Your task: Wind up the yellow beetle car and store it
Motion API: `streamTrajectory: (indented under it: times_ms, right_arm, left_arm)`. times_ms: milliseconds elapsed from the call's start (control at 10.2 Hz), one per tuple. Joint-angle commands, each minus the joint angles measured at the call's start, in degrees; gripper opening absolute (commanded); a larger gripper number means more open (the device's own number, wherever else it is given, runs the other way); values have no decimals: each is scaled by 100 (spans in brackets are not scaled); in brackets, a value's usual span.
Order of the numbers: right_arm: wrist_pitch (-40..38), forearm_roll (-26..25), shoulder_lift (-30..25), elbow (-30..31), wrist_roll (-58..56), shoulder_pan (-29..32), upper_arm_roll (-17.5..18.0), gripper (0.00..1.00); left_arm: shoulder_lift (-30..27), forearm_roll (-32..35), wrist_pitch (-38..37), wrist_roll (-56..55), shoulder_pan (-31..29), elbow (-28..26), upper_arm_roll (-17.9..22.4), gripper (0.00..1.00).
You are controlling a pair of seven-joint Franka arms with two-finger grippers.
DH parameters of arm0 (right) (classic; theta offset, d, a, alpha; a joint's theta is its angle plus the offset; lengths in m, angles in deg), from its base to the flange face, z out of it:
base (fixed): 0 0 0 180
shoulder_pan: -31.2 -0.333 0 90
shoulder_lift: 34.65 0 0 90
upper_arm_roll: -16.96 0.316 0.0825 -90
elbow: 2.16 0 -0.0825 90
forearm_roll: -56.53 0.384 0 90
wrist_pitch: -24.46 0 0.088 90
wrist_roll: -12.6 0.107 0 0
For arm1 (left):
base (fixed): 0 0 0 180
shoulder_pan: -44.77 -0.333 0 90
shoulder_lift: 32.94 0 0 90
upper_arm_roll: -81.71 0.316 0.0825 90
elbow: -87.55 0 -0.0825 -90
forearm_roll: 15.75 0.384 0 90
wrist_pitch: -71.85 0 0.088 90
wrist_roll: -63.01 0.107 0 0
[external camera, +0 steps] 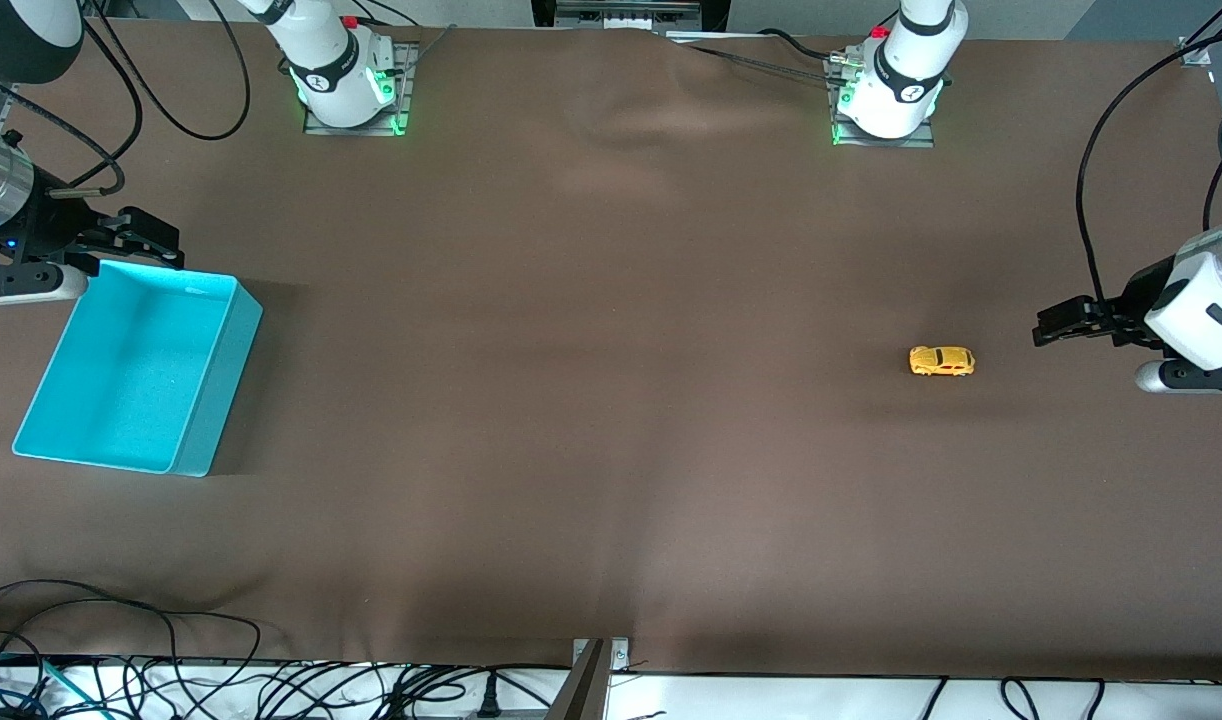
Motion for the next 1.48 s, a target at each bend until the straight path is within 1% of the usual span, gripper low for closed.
streamTrajectory:
  times_ms: [0,1180,1279,1377]
  right_arm:
    - [-83,59,-111,27,80,-1,-23,100]
    - [-83,138,-129,-34,80,8,-67,100]
    - [-83,181,-129,-43,37,8,-128,100]
    - [-83,390,-190,-69,11,8,-164,100]
  left_arm:
    - [-84,-126,68,175,-17,-116,29,100]
    - [-57,-109,68,192,-25,-107,29,100]
    - [-57,-109,59,323,-78,-107,38,100]
    - [-57,-109,50,368,-87,-107,38,100]
